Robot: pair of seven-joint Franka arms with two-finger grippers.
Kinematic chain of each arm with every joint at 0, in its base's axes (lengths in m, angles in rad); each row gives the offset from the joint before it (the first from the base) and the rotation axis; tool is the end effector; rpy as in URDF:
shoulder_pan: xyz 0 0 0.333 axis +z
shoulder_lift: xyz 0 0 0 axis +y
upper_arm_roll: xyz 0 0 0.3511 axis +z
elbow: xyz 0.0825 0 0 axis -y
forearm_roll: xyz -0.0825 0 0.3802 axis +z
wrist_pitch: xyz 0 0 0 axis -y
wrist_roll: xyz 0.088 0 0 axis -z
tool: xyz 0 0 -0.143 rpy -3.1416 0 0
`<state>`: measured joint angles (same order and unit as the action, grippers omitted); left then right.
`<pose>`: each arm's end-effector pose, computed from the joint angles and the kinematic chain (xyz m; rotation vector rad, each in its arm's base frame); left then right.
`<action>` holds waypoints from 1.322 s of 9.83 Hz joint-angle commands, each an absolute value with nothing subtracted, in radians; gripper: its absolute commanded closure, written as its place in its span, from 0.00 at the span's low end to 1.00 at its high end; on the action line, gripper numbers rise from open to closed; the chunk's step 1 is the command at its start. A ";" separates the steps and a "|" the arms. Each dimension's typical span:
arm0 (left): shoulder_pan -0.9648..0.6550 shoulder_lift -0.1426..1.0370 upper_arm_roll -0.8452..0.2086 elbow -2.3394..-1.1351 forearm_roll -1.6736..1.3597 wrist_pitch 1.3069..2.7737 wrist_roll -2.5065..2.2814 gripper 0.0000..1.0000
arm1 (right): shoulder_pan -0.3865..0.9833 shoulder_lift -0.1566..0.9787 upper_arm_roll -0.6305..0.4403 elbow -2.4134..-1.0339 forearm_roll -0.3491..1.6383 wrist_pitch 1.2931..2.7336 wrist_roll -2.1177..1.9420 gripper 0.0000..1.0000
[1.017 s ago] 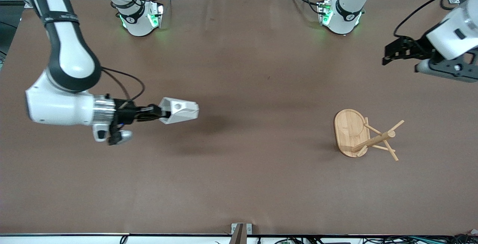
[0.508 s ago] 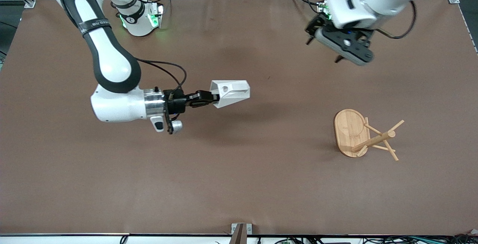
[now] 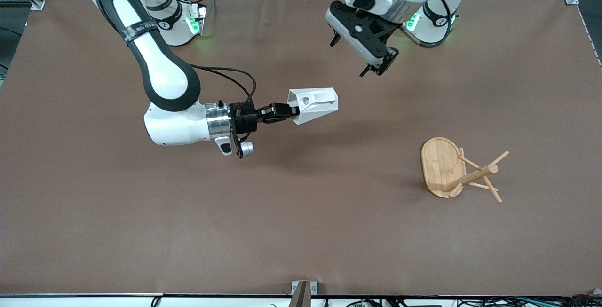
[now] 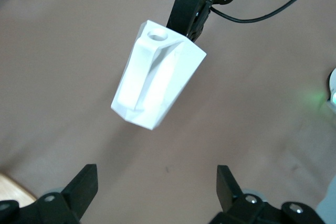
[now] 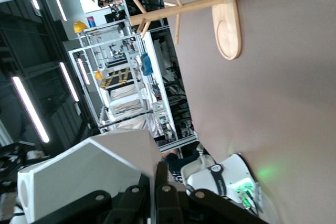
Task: Hang cup on rack
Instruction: 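Carry the cup toward center while the left gripper reaches toward it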
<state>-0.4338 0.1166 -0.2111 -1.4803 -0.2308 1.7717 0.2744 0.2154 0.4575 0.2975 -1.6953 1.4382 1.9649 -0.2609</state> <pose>0.4801 -0.3863 0.6246 2.5762 -1.2280 0.1823 0.5765 0.4025 0.4101 -1.7721 0.0462 0.3528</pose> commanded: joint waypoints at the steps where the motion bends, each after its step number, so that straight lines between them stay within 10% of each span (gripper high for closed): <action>1: -0.423 0.175 -0.210 -1.485 -0.267 1.810 0.437 0.00 | 0.202 0.437 0.319 -1.726 1.479 1.968 -0.278 1.00; 13: -0.476 0.304 -0.209 -1.486 -0.245 1.931 0.577 0.00 | 0.201 0.428 0.327 -1.727 1.486 1.968 -0.279 0.99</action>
<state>-0.4747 0.2638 -0.2116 -1.4793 -0.2594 1.9239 0.5442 0.2153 0.4556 0.3129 -1.6983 1.4530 1.9651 -0.2617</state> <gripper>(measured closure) 0.000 0.956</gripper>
